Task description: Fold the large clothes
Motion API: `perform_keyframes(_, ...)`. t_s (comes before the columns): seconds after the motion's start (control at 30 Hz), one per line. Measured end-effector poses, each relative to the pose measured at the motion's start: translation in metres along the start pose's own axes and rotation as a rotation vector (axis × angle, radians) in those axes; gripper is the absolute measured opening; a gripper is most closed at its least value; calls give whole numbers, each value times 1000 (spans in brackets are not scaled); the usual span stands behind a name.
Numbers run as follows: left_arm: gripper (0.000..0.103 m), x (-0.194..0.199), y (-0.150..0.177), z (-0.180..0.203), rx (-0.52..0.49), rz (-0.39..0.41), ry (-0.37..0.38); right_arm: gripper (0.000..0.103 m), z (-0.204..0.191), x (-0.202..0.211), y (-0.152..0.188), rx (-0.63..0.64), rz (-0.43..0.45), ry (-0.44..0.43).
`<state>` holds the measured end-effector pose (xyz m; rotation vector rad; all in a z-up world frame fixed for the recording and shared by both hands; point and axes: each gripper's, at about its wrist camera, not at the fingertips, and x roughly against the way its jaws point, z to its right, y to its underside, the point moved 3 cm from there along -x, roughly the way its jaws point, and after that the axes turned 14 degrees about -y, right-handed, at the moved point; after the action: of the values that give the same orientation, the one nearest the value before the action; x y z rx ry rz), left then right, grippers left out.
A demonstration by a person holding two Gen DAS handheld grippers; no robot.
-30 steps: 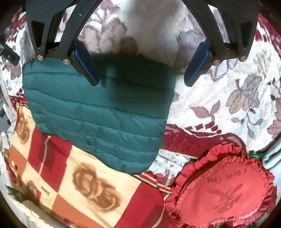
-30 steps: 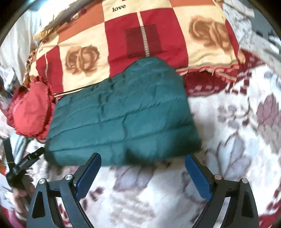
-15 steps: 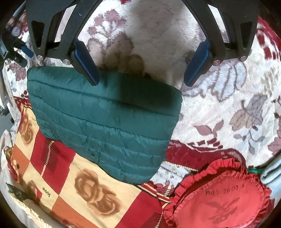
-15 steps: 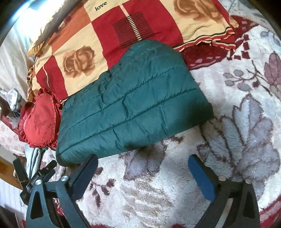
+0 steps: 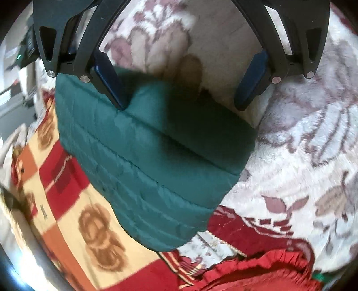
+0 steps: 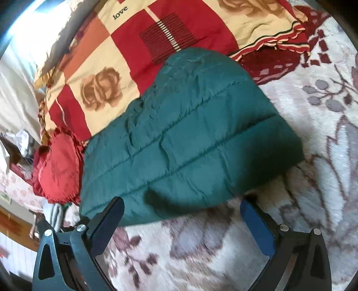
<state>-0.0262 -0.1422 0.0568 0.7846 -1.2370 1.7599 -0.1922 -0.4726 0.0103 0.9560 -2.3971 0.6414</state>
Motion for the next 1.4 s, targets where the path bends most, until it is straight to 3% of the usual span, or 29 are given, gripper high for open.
perform_keyframes(0.13, 97, -4, -10, -1, 69, 0, 40, 103, 1, -9, -9, -12, 34, -11)
perform_keyframes(0.27, 97, -8, -23, -13, 214, -21, 84, 103, 4, -15, -21, -53, 69, -33)
perform_keyframes(0.53, 102, -18, -40, -10, 298, -12, 48, 103, 3, -38, -36, -58, 71, -20)
perform_keyframes(0.6, 101, -21, -42, -12, 314, -20, 57, 98, 4, -39, -38, -52, 77, -5)
perform_keyframes(0.63, 98, -21, -43, -13, 317, -24, 62, 87, 4, -38, -39, -49, 85, 4)
perform_keyframes(0.73, 71, -19, -42, -11, 268, -19, 74, 59, 4, -30, -40, -33, 98, 0)
perform_keyframes(0.77, 66, -15, -42, -10, 242, -7, 76, 51, 2, -25, -41, -16, 95, 4)
perform_keyframes(0.83, 53, -8, -40, -9, 206, 5, 84, 42, -3, -21, -42, 4, 78, 6)
perform_keyframes(0.9, 48, 2, -39, -9, 189, 8, 99, 38, -11, -15, -41, 19, 59, 5)
perform_keyframes(1.17, 45, 62, -13, -18, 104, 1, 148, 34, -44, 39, -9, 98, 26, -15)
perform_keyframes(1.4, 45, 100, 34, -43, 27, -43, 79, 34, -49, 87, 60, 70, -30, -18)
